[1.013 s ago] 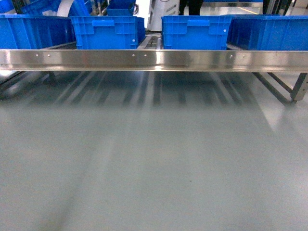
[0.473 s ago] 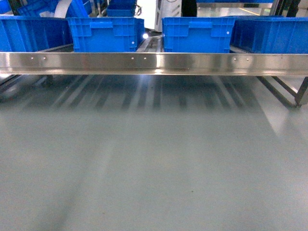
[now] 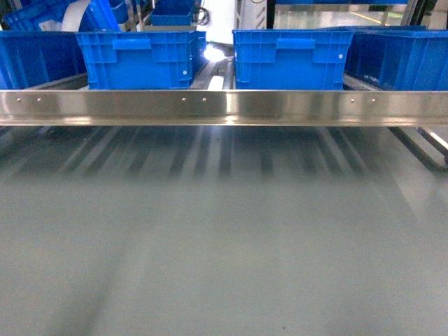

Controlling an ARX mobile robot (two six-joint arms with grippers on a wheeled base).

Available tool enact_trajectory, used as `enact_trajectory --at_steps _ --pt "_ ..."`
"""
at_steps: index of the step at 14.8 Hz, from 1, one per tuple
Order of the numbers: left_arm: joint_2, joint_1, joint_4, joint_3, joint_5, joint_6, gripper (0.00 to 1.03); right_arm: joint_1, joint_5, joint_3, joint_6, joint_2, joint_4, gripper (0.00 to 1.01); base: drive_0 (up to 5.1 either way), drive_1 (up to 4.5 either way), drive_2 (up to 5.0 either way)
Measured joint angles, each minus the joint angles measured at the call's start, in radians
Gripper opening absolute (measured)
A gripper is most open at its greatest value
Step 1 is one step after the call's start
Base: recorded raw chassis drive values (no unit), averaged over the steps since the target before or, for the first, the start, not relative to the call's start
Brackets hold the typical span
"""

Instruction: Sort blue parts and orange caps into right shelf containers

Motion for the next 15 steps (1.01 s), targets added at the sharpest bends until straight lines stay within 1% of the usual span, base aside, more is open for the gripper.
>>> enact_trajectory --at_steps 15 --pt "0.001 0.0 0.001 0.0 0.0 0.0 0.44 0.0 0.0 0.0 0.0 0.0 0.003 0.43 0.1 4.39 -4.2"
